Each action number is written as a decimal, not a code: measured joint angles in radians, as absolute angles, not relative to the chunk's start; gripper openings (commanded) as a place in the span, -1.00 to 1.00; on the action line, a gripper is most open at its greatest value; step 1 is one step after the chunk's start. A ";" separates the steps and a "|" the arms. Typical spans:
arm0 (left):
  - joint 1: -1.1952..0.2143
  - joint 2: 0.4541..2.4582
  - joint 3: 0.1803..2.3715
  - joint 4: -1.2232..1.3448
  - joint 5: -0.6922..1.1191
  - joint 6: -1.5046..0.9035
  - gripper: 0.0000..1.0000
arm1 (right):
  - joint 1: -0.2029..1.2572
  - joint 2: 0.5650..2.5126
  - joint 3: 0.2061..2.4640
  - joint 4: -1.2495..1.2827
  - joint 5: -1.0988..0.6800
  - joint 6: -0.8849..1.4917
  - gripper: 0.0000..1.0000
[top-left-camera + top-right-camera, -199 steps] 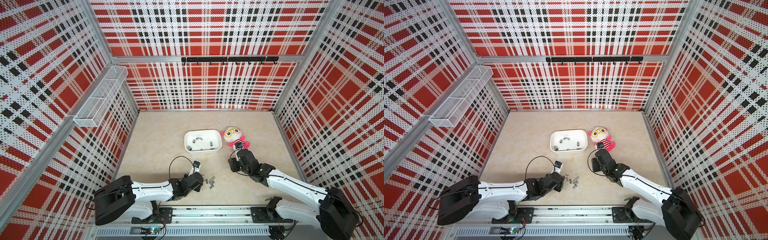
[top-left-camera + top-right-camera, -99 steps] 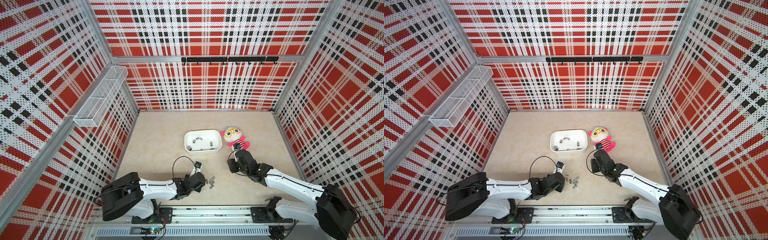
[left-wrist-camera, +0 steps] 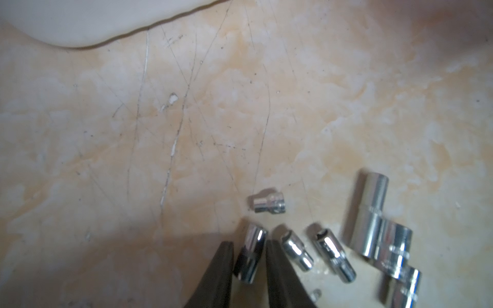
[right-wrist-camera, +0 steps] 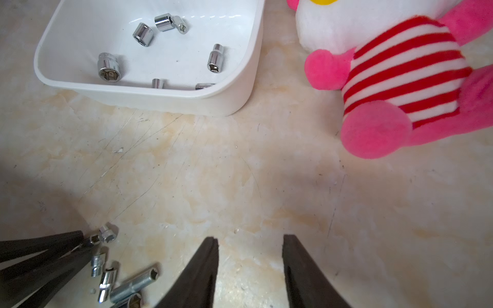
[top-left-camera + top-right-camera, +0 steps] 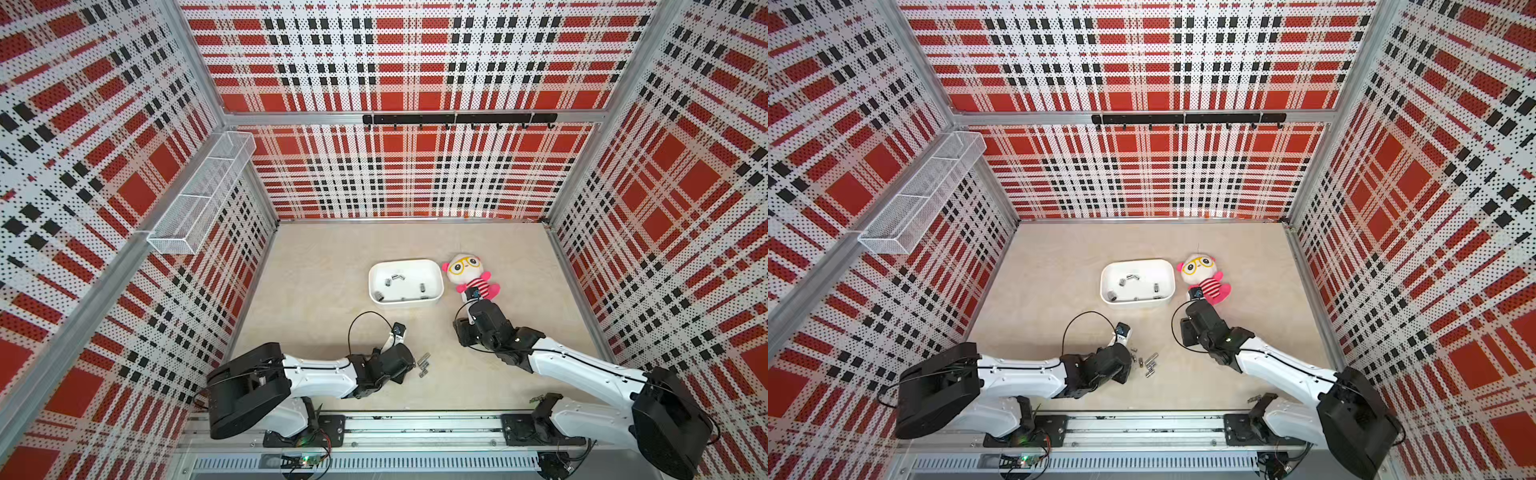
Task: Put the socket on the desktop into the storage box
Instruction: Pick up the socket head from the center of the board.
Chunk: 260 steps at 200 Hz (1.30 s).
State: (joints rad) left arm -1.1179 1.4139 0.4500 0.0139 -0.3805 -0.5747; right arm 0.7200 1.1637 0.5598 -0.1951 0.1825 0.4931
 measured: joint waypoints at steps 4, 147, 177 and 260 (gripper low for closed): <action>-1.119 1.415 0.450 0.015 -0.381 -0.575 -0.47 | 0.720 1.164 0.560 -0.195 0.183 0.493 -0.09; -1.124 1.413 0.460 0.013 -0.381 -0.572 -1.00 | 0.727 1.164 0.560 -0.196 0.185 0.493 -0.09; -1.130 1.298 0.433 0.007 -0.377 -0.571 -1.00 | 0.729 1.164 0.560 -0.196 0.199 0.493 -0.09; -1.142 0.926 0.369 0.060 -0.334 -0.558 -1.00 | 0.730 1.159 0.560 -0.194 0.245 0.493 -0.12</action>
